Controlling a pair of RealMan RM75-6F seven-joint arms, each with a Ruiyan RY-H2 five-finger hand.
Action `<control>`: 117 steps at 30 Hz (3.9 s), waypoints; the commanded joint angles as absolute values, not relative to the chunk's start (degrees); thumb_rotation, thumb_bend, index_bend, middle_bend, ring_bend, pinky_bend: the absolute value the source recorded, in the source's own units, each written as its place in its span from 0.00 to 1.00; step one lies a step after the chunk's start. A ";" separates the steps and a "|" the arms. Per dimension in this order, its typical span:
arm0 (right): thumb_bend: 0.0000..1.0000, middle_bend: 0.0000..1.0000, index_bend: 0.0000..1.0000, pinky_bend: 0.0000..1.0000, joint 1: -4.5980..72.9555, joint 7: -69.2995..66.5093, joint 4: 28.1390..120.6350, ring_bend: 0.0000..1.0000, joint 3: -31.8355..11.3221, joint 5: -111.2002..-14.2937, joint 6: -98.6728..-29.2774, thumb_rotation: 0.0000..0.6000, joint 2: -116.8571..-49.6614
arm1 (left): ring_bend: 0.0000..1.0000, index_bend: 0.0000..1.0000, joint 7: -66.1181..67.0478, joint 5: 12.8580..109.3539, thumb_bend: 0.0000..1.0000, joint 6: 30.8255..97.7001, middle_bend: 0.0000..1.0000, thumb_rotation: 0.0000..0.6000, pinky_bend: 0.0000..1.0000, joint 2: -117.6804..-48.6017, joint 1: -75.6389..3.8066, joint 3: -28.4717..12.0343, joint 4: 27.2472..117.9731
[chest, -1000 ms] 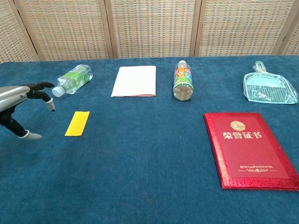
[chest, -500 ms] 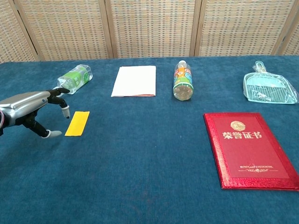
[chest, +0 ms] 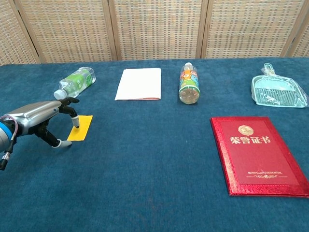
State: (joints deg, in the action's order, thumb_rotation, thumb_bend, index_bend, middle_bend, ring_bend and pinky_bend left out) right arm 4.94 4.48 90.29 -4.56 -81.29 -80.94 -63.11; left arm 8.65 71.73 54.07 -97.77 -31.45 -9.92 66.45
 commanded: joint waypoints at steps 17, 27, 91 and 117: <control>0.00 0.00 0.14 0.00 5.06 4.03 89.97 0.00 -4.55 -80.96 -80.61 1.00 -63.10 | 0.00 0.41 8.03 70.35 0.28 53.28 0.00 1.00 0.00 -100.34 -33.43 -10.44 62.26; 0.00 0.00 0.14 0.00 5.17 4.09 89.86 0.00 -4.52 -80.70 -80.29 1.00 -63.13 | 0.00 0.41 8.92 69.12 0.28 53.04 0.00 1.00 0.00 -99.46 -34.71 -11.68 62.77; 0.00 0.00 0.15 0.00 6.85 2.46 87.52 0.00 -6.56 -75.13 -76.15 1.00 -63.59 | 0.00 0.70 -1.51 65.77 0.42 46.35 0.00 1.00 0.00 -103.80 -55.44 -26.08 48.71; 0.00 0.00 0.15 0.00 5.79 2.83 88.46 0.00 -6.04 -77.27 -79.29 1.00 -63.20 | 0.00 0.71 -31.25 78.39 0.44 32.27 0.00 1.00 0.00 -73.92 -43.84 -13.33 103.99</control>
